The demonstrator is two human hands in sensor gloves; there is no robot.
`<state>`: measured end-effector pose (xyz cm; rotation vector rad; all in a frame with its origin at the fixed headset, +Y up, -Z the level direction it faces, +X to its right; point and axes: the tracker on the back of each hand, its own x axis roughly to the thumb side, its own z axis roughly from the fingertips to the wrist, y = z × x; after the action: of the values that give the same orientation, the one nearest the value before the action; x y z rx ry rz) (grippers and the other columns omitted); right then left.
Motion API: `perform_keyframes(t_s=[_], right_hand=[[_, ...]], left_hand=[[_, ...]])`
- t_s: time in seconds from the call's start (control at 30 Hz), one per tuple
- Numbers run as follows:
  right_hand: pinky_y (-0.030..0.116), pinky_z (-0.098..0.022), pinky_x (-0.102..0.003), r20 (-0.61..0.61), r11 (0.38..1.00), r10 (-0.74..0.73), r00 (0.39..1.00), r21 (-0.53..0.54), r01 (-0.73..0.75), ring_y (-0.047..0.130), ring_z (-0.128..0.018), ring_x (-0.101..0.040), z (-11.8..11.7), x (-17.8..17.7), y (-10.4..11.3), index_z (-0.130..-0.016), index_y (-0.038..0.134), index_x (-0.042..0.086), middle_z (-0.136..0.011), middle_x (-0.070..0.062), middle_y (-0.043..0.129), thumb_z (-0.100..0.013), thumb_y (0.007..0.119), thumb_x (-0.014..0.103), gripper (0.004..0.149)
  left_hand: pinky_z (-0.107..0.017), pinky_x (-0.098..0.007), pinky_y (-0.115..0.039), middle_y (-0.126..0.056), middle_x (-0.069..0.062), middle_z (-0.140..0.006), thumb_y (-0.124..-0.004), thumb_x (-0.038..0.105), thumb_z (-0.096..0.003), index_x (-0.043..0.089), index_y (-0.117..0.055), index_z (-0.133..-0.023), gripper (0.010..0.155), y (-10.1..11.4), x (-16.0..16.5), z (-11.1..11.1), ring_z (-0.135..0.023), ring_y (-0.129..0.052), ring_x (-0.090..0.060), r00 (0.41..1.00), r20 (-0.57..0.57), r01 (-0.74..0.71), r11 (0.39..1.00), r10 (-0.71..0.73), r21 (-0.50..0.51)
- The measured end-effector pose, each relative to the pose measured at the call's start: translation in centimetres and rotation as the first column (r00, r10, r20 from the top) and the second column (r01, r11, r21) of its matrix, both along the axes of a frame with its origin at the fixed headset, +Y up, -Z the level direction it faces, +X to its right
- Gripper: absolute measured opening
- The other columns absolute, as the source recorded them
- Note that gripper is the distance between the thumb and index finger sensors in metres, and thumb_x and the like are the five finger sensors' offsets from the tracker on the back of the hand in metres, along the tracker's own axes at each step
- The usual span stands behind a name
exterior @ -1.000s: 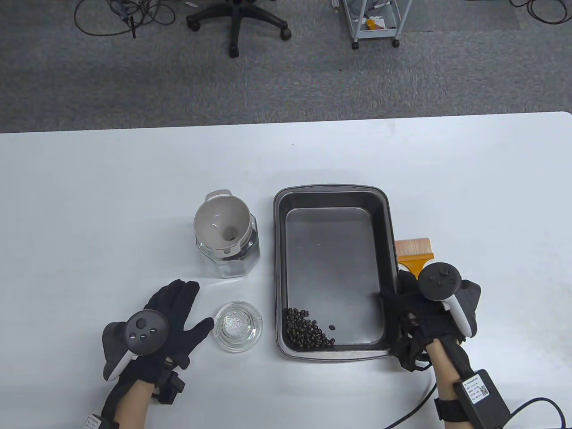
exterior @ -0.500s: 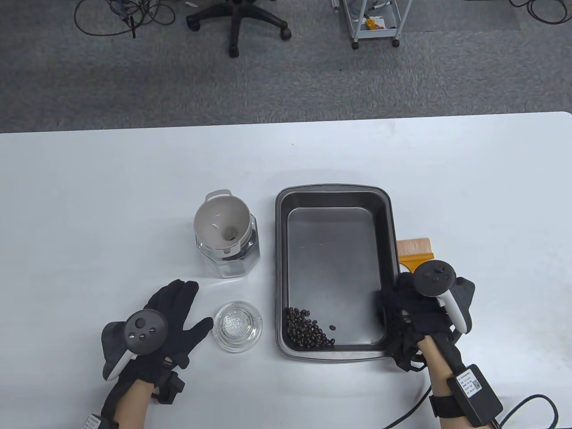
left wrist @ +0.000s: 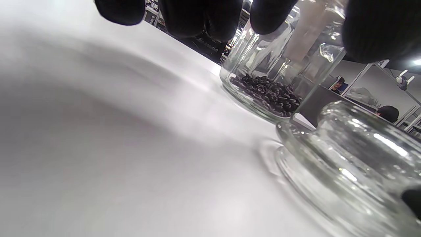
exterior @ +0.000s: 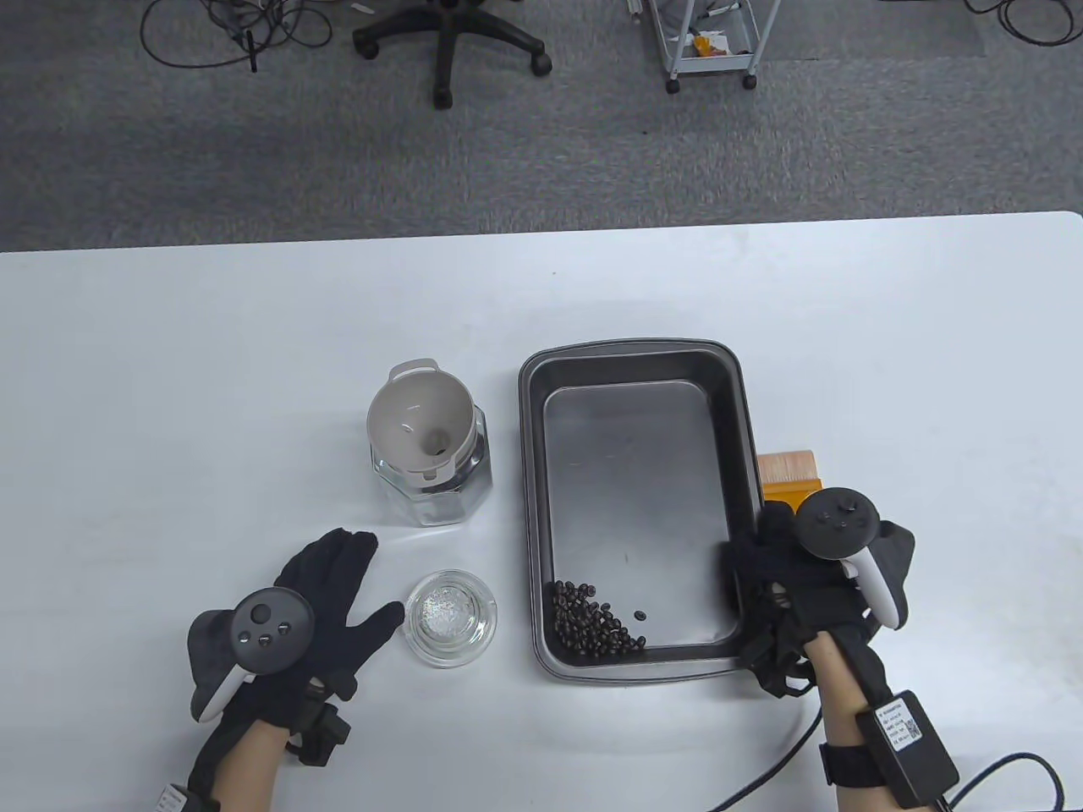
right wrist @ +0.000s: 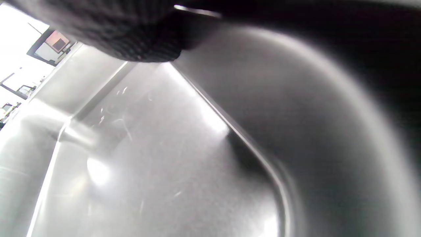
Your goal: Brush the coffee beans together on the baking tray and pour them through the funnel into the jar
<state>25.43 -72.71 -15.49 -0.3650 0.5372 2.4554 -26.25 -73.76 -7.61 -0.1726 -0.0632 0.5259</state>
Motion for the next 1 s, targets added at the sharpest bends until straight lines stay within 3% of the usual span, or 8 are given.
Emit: perform_keyframes(t_s=[0.17, 0.53, 1.0], right_hand=[[0.096, -0.047, -0.033, 0.034, 0.999, -0.040, 0.999, -0.011, 0.041, 0.101, -0.066, -0.023, 0.1, 0.6, 1.5, -0.089, 0.060, 0.034, -0.087, -0.010, 0.089, -0.065, 0.083, 0.025, 0.034], [0.096, -0.046, -0.033, 0.065, 0.999, -0.011, 0.998, 0.032, 0.009, 0.102, -0.065, -0.023, 0.2, 0.6, 7.9, -0.090, 0.061, 0.035, -0.087, -0.010, 0.090, -0.064, 0.083, 0.026, 0.035], [0.096, -0.046, -0.033, 0.071, 0.998, -0.023, 0.997, 0.061, 0.019, 0.102, -0.065, -0.023, -0.4, -0.6, 13.1, -0.090, 0.062, 0.035, -0.086, -0.010, 0.090, -0.065, 0.084, 0.027, 0.035]], left_hand=[[-0.080, -0.063, -0.049, -0.048, 0.002, -0.124, -0.078, 0.078, -0.0440, 0.043, -0.044, -0.112, 0.084, 0.5, 0.1, -0.2, -0.115, -0.051, -0.033, 1.000, 0.011, -0.016, 1.000, 0.016, 0.020], [-0.080, -0.063, -0.048, -0.048, 0.002, -0.124, -0.078, 0.078, -0.0441, 0.043, -0.044, -0.112, 0.083, 0.6, 0.0, -0.1, -0.115, -0.051, -0.033, 0.999, 0.013, -0.030, 0.999, 0.030, 0.019], [-0.080, -0.063, -0.049, -0.048, 0.002, -0.124, -0.078, 0.078, -0.0442, 0.043, -0.044, -0.112, 0.084, 0.6, 0.0, -0.1, -0.115, -0.051, -0.033, 0.999, 0.020, -0.031, 0.999, 0.031, 0.027]])
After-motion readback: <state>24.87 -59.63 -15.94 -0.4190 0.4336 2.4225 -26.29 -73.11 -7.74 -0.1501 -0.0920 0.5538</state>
